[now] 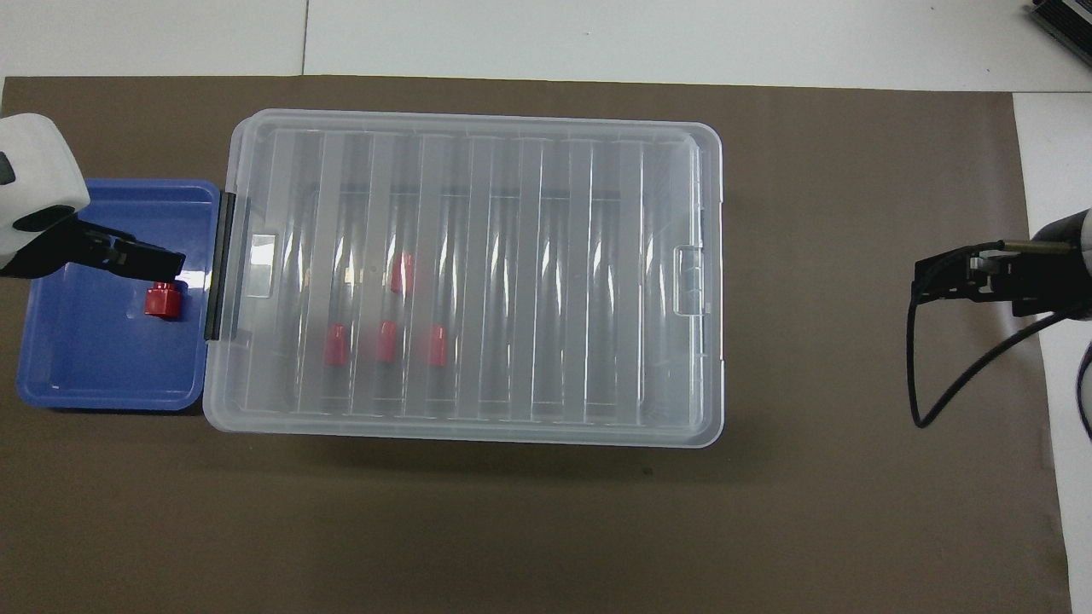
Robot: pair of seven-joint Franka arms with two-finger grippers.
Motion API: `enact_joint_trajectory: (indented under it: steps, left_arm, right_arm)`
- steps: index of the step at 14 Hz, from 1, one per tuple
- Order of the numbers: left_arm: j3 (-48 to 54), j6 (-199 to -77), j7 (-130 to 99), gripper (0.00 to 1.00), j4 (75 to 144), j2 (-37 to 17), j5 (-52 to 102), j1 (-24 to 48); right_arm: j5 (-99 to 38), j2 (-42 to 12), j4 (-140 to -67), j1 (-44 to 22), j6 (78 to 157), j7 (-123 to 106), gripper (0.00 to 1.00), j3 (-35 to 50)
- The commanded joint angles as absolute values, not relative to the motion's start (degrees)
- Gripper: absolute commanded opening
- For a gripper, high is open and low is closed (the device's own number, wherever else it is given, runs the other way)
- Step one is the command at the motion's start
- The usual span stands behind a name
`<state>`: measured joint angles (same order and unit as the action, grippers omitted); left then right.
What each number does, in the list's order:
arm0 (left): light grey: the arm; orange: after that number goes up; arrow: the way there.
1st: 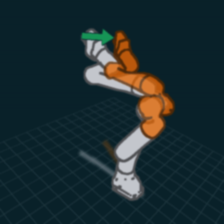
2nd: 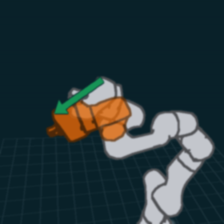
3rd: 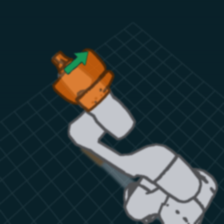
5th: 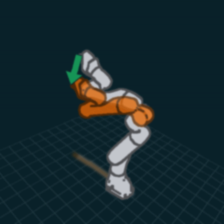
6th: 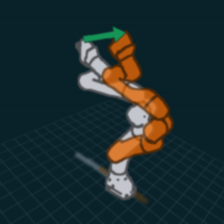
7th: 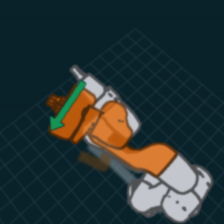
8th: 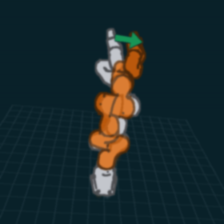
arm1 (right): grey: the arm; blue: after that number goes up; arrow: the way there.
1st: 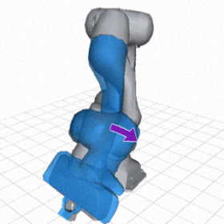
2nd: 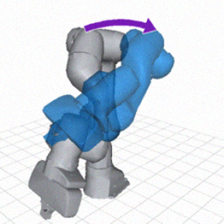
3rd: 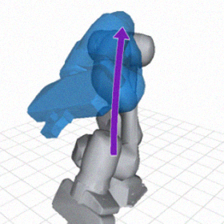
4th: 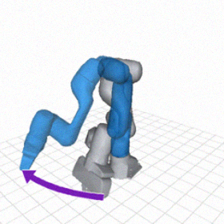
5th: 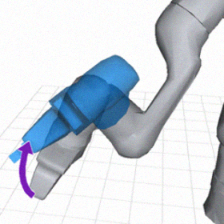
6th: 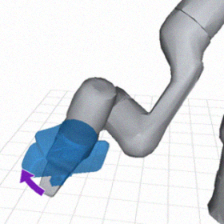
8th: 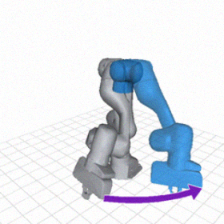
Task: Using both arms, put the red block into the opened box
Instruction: 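Reach the right gripper to the lid edge nearest it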
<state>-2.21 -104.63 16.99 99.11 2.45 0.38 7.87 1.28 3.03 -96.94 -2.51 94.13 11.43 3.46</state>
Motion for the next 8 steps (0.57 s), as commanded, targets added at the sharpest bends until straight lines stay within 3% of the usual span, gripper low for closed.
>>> enact_joint_trajectory:
  steps: [1,8]
  left_arm:
    - [-2.0,-103.9,17.5,1.00,99.6,3.3,0.8,7.4]
    - [-2.1,-103.9,17.5,1.00,99.5,3.3,0.8,7.4]
  right_arm:
    - [1.0,4.7,-102.3,-2.2,99.0,12.8,1.00,6.8]
    - [0.8,4.0,-110.8,-3.2,110.6,18.4,0.99,12.7]
